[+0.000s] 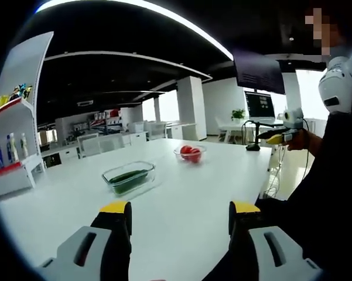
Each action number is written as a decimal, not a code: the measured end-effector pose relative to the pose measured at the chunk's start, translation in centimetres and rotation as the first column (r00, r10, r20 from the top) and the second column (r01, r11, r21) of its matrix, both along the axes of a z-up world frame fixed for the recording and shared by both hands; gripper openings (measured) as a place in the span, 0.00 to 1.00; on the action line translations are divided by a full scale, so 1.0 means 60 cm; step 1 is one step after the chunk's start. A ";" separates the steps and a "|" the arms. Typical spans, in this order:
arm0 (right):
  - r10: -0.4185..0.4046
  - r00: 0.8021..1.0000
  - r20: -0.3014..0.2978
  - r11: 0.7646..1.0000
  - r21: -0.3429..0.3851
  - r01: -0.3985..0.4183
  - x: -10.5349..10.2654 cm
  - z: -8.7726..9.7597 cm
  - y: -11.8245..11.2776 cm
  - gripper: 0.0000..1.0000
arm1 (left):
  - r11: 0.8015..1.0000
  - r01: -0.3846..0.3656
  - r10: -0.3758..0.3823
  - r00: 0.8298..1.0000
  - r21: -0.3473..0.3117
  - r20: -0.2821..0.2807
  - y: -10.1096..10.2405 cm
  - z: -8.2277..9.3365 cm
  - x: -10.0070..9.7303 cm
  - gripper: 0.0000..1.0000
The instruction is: Sort the scattered tomatoes and cucumbers on the table and place them into their respective storage containers
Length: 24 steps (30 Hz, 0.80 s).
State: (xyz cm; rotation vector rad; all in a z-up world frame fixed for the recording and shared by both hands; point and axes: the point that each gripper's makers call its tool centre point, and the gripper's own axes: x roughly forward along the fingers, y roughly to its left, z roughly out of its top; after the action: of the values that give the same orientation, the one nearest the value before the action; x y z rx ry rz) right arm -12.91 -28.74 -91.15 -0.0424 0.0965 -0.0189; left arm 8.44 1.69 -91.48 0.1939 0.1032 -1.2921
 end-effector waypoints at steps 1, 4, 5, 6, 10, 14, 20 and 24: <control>-0.001 1.000 -0.002 1.000 -0.003 0.001 -0.001 0.000 0.000 0.47 | 1.000 0.001 -0.001 1.000 0.001 0.001 -0.001 -0.001 0.000 0.66; -0.005 1.000 -0.007 1.000 -0.007 0.005 -0.002 0.002 -0.002 0.47 | 1.000 0.006 -0.006 1.000 0.005 0.006 -0.003 -0.001 0.000 0.66; -0.005 1.000 -0.006 1.000 -0.010 0.005 -0.003 0.004 -0.002 0.47 | 1.000 0.008 -0.008 1.000 0.005 0.006 -0.005 -0.001 0.000 0.66; -0.005 1.000 -0.002 1.000 -0.013 0.005 -0.004 0.009 -0.001 0.47 | 1.000 0.012 -0.012 1.000 0.006 0.007 -0.006 0.000 -0.002 0.66; -0.013 1.000 0.008 1.000 -0.024 0.014 -0.004 0.014 -0.005 0.46 | 1.000 0.020 -0.020 1.000 -0.007 0.010 -0.010 0.004 -0.005 0.66; -0.015 1.000 -0.002 1.000 -0.017 0.015 -0.002 0.006 -0.005 0.45 | 1.000 0.017 -0.017 1.000 0.006 0.004 -0.010 -0.007 -0.005 0.66; -0.013 1.000 -0.006 1.000 -0.010 0.013 0.002 0.001 -0.007 0.45 | 1.000 0.017 -0.017 1.000 0.007 0.002 -0.007 -0.006 -0.005 0.66; -0.011 1.000 -0.008 1.000 -0.007 0.011 0.003 0.000 -0.005 0.45 | 1.000 0.014 -0.014 1.000 0.007 -0.001 -0.009 -0.006 -0.001 0.66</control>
State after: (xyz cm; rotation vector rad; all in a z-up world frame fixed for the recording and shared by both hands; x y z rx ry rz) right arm -12.73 -29.07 -91.17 -0.0494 0.1046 -0.0301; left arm 8.41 1.14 -91.86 0.1999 0.1072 -1.3058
